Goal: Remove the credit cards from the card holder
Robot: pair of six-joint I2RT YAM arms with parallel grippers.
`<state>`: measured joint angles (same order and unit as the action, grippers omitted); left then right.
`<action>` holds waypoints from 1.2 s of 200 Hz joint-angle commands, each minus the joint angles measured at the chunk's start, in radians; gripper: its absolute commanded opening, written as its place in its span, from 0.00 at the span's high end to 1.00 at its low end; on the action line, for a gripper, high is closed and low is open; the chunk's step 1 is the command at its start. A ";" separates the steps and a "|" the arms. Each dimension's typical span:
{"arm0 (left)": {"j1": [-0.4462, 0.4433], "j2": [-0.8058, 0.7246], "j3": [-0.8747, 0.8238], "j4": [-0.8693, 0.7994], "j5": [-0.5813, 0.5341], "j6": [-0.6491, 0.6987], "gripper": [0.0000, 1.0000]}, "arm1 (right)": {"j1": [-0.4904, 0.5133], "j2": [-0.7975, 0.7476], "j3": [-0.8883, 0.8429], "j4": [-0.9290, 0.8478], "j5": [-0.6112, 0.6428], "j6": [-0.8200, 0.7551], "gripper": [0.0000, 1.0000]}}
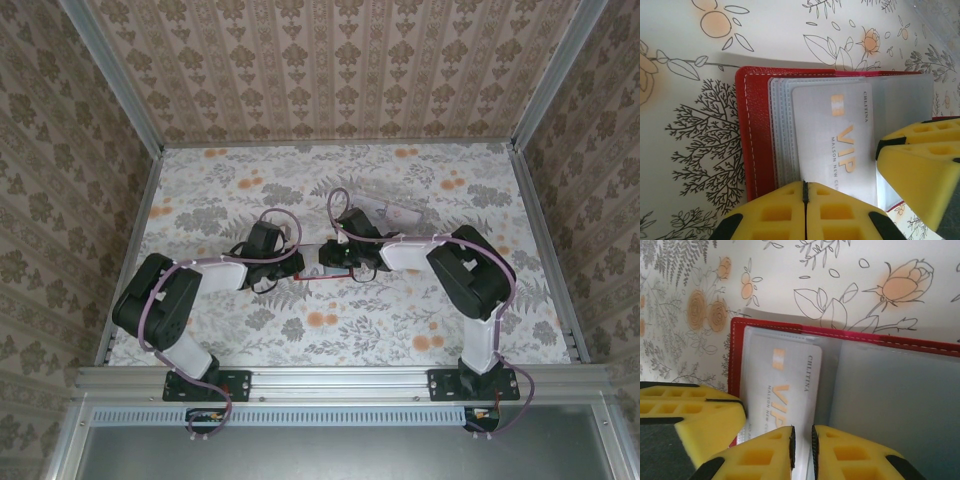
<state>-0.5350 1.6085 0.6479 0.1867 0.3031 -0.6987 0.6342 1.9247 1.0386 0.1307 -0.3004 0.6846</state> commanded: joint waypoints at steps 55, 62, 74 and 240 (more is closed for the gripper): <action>0.000 0.018 -0.019 0.006 0.013 0.009 0.94 | 0.008 0.046 0.028 0.013 -0.052 0.042 0.82; 0.000 0.019 -0.019 0.008 0.013 0.009 0.94 | 0.007 0.049 0.027 0.022 -0.064 0.045 0.83; -0.003 0.022 -0.017 0.008 0.013 0.007 0.94 | 0.007 0.049 0.027 0.033 -0.077 0.050 0.86; -0.003 0.005 -0.018 -0.034 -0.012 0.004 0.99 | -0.052 -0.042 -0.067 0.084 -0.084 0.056 1.00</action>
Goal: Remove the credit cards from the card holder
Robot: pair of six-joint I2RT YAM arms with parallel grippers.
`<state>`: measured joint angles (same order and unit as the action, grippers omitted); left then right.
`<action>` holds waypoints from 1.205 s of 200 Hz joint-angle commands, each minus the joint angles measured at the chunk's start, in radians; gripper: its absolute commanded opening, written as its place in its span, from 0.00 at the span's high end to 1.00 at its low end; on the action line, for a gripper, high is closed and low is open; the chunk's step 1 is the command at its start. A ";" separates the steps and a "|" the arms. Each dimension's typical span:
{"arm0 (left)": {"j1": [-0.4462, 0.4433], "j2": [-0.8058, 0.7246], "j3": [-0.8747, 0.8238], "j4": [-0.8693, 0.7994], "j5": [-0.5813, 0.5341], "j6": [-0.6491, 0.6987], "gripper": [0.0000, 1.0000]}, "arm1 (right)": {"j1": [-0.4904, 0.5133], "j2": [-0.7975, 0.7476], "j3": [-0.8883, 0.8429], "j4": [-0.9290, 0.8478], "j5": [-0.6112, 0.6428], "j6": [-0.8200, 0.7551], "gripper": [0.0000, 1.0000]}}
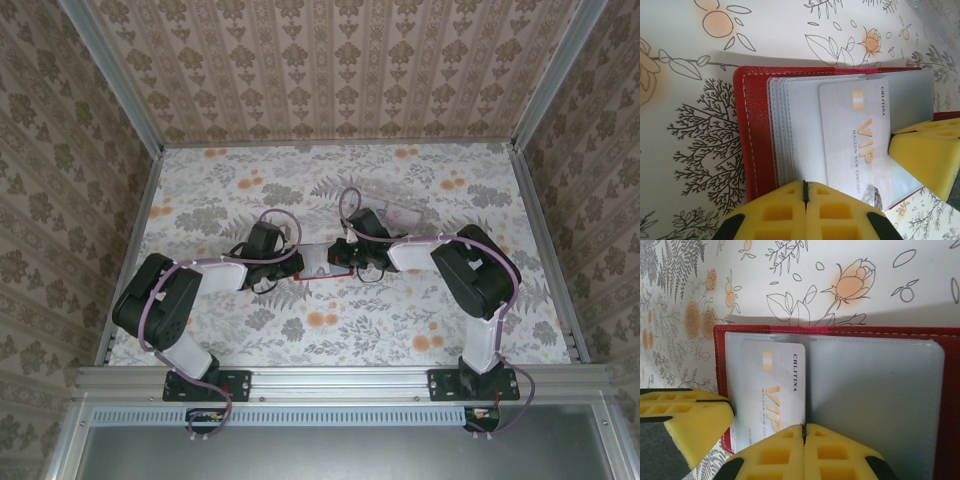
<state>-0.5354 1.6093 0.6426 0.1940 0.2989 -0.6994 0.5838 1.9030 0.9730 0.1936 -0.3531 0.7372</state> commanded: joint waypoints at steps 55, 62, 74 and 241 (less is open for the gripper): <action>-0.005 0.018 0.000 -0.053 -0.005 0.009 1.00 | 0.015 0.043 0.044 0.018 -0.070 0.010 0.81; -0.006 0.021 0.001 -0.054 -0.005 0.010 1.00 | 0.016 0.048 0.046 0.020 -0.074 0.012 0.81; -0.006 0.029 0.004 -0.055 -0.001 0.010 1.00 | 0.017 0.057 0.049 0.024 -0.076 0.016 0.81; -0.006 0.023 0.006 -0.080 -0.015 0.014 1.00 | -0.043 -0.025 -0.039 0.064 -0.070 0.023 1.00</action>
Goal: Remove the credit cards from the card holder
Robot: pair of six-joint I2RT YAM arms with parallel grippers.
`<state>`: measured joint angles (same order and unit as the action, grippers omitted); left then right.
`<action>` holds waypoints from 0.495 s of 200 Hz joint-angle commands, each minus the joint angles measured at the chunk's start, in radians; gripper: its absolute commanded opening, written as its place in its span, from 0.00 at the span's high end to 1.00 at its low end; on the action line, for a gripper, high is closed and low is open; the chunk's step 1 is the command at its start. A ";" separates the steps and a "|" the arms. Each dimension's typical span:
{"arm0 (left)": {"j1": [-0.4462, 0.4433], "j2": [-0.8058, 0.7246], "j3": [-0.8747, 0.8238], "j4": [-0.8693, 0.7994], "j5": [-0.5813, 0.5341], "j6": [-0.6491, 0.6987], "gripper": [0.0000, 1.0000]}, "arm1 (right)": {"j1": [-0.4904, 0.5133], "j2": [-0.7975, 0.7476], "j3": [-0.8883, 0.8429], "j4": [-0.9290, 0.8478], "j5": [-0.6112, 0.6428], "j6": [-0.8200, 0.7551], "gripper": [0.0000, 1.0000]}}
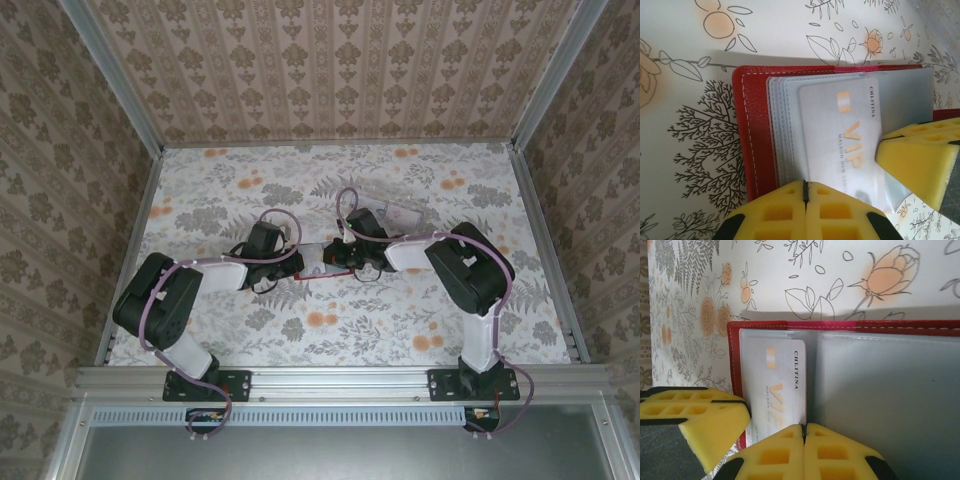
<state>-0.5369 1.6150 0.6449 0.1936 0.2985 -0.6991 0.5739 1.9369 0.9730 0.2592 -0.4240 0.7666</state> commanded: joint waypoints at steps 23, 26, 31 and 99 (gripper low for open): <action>-0.005 0.013 0.004 -0.082 -0.016 0.015 1.00 | -0.064 -0.097 -0.067 -0.018 0.000 -0.026 1.00; -0.005 0.012 0.004 -0.083 -0.016 0.015 1.00 | -0.068 -0.103 -0.071 -0.018 -0.001 -0.028 1.00; -0.005 0.011 0.004 -0.083 -0.016 0.015 1.00 | -0.075 -0.112 -0.079 -0.018 -0.002 -0.030 1.00; -0.005 -0.007 0.011 -0.093 -0.010 0.021 1.00 | -0.157 -0.291 -0.149 -0.084 -0.031 -0.090 1.00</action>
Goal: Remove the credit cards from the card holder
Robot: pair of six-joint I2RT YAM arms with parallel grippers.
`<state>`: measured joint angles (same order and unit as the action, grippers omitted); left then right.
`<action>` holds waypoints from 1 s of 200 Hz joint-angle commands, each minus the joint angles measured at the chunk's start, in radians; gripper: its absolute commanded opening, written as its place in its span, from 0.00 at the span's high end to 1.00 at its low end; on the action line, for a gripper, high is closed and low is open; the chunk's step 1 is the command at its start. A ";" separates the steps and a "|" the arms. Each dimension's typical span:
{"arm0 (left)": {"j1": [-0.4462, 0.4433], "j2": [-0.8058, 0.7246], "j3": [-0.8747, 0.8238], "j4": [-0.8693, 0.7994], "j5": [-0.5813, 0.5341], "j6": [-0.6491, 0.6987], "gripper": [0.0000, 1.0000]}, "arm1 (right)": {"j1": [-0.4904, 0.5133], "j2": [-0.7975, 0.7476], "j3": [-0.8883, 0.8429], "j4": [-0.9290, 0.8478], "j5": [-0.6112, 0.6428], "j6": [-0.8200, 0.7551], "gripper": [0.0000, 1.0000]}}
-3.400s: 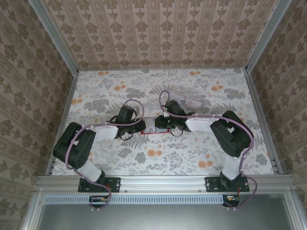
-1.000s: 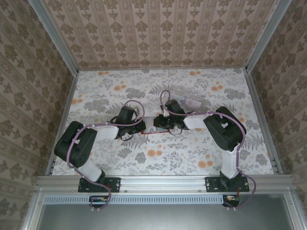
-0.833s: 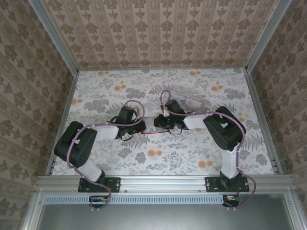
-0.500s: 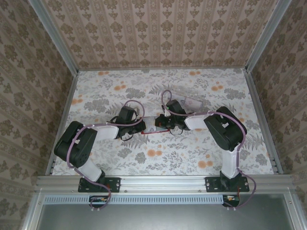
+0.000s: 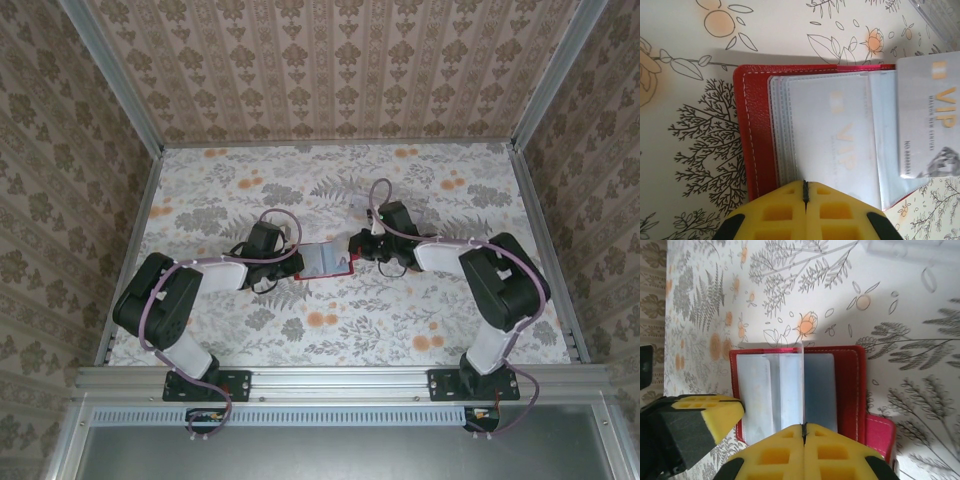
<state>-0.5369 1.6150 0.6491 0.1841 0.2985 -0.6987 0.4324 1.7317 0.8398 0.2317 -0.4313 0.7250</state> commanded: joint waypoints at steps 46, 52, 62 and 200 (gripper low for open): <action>-0.005 -0.026 0.013 -0.080 0.002 0.024 1.00 | -0.027 -0.254 -0.004 -0.220 0.005 -0.154 1.00; -0.006 -0.033 0.015 -0.081 0.003 0.024 1.00 | -0.027 -0.276 0.003 -0.245 0.011 -0.170 1.00; -0.006 -0.045 0.020 -0.083 0.007 0.025 1.00 | -0.027 -0.310 0.014 -0.290 0.026 -0.201 1.00; -0.017 -0.578 -0.149 -0.136 -0.062 0.010 0.00 | 0.134 -0.492 0.105 -0.437 0.463 -1.065 1.00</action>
<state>-0.5446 1.1248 0.5499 0.0883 0.2649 -0.6914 0.5320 1.2018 0.9047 -0.2131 -0.0746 -0.0490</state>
